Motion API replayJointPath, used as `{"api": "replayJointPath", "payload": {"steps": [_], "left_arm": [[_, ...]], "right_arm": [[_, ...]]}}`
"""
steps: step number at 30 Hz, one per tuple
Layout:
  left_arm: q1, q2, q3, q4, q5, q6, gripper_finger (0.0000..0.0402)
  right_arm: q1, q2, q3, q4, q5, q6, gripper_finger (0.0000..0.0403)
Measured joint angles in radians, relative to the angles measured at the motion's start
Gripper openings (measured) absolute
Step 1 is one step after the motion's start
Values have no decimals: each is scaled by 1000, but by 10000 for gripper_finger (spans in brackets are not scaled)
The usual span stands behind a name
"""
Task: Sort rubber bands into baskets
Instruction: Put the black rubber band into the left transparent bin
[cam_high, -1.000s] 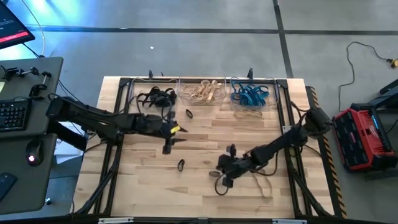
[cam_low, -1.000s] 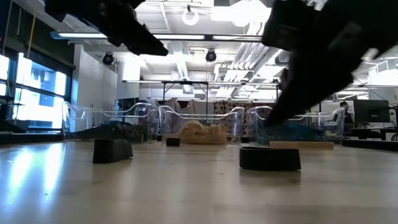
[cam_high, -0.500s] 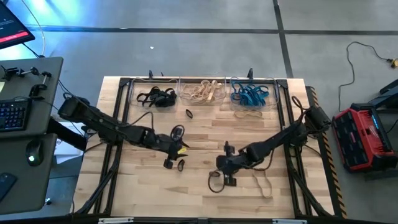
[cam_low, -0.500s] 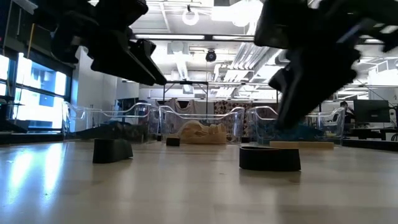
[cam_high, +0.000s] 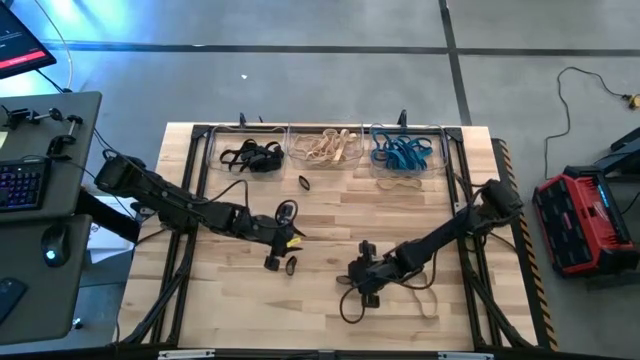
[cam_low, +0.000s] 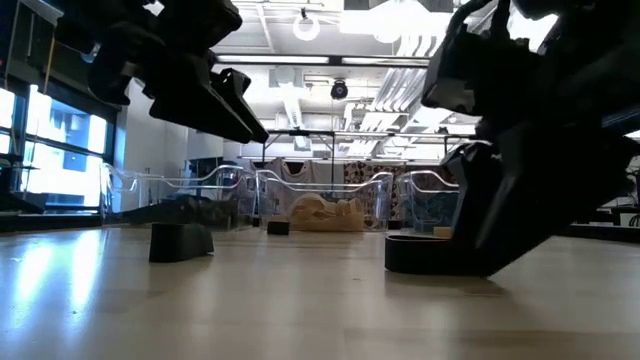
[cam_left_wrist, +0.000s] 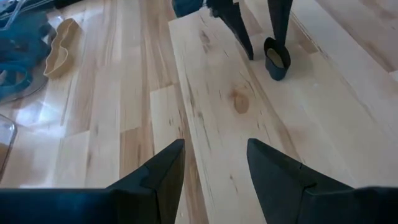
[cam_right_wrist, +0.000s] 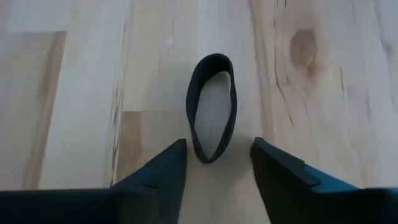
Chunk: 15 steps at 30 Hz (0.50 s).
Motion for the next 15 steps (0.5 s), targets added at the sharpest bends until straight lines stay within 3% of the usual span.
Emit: {"api": "replayJointPath", "payload": {"steps": [3, 8, 15], "left_arm": [[0, 0, 0, 1, 0, 0, 166], [0, 0, 0, 2, 0, -52, 166], [0, 0, 0, 51, 0, -148, 166]], "right_arm": [[0, 2, 0, 15, 28, -23, 126], [-10, -26, 0, -2, 40, -75, 14], [-60, -84, 5, 6, 172, -194, 4]]}}
